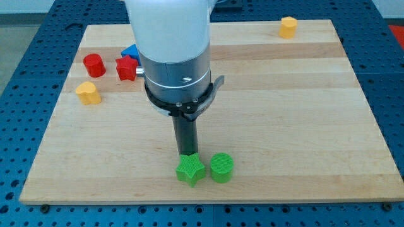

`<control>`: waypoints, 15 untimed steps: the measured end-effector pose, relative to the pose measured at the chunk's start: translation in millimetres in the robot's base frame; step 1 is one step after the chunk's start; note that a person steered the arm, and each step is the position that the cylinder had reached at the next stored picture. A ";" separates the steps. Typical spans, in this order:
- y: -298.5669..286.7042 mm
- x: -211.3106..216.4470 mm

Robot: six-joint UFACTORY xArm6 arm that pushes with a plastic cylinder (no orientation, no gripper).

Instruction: Move the yellow heart towards the right

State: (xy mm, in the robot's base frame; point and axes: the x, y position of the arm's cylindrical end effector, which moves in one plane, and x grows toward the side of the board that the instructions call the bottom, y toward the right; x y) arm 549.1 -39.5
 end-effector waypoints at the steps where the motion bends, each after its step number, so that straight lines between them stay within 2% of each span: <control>1: 0.0 -23.0; 2: -29.5 -41.0; 4: -160.1 -46.6; 5: -238.3 -67.8; 6: -264.3 -108.8; 8: -240.9 -148.5; 9: -195.5 -146.5; 12: -184.1 -96.8; 14: -184.2 -92.9; 15: -164.1 -92.9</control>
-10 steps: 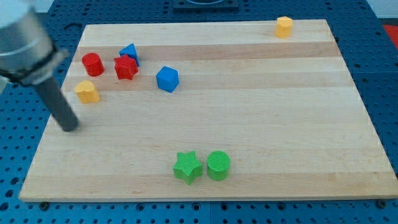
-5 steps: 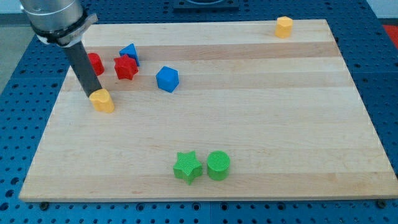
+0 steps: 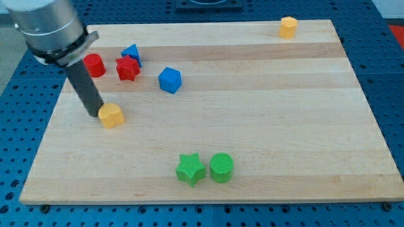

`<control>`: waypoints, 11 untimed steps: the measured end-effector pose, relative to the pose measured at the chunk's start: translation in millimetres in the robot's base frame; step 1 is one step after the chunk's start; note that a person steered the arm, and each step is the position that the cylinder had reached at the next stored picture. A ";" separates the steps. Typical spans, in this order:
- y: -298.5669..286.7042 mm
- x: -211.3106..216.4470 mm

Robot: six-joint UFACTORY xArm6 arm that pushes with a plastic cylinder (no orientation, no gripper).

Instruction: Move the yellow heart towards the right

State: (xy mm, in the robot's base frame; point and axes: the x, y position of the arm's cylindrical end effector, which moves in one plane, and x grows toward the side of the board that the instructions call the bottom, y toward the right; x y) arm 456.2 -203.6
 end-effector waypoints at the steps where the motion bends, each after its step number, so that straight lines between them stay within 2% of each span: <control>1: 20.8 0.0; 2: 26.4 1.1; 3: -2.8 8.5; 4: 21.2 26.6; 7: 130.3 24.8; 9: 132.5 27.9; 10: 152.0 27.9; 11: 196.6 27.9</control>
